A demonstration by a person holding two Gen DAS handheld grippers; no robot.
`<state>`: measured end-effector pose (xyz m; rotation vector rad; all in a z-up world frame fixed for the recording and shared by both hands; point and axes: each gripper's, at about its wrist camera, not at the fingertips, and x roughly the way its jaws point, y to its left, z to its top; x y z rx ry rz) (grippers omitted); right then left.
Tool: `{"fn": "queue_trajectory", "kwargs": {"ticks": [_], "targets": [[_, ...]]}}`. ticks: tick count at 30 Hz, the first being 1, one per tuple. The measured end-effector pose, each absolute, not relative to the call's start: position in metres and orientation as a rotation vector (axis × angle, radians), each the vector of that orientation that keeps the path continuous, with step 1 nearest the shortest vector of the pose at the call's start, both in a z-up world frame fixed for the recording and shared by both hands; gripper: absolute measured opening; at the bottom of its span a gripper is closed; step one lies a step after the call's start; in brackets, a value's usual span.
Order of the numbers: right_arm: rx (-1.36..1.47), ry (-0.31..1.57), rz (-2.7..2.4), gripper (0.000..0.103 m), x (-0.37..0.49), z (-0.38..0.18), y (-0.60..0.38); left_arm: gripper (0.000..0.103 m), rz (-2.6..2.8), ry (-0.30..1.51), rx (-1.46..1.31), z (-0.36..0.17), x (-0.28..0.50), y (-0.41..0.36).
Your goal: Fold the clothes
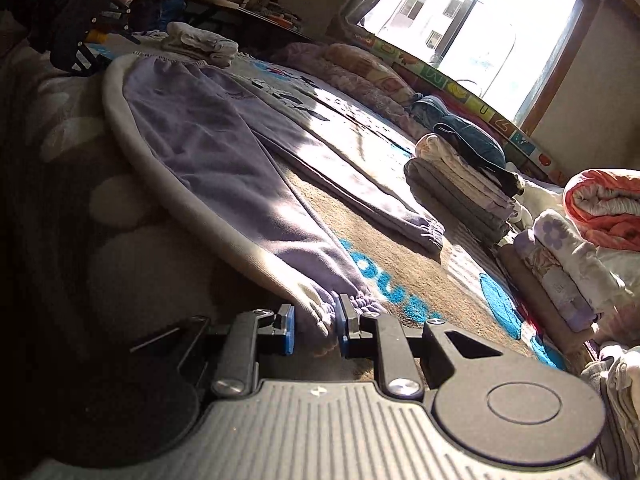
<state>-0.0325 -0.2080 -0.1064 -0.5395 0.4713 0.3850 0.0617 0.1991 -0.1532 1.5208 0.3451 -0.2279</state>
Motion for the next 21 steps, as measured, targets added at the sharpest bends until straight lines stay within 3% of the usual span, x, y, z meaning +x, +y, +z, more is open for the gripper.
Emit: {"fn": "queue_trajectory", "kwargs": {"ticks": [2,11,21], "targets": [[-0.505,0.474,0.388,0.021,-0.031,-0.104,-0.211,0.007,-0.24,0.346,1.558,-0.156,0.063,0.199],[-0.355,0.445,0.347,0.019,-0.011,-0.076,-0.233,0.003,-0.097,0.398,1.078,-0.101,0.081,0.196],[-0.248,0.414,0.31,0.018,0.068,-0.041,-0.264,0.003,-0.021,0.431,0.696,-0.064,0.14,0.178]]}}
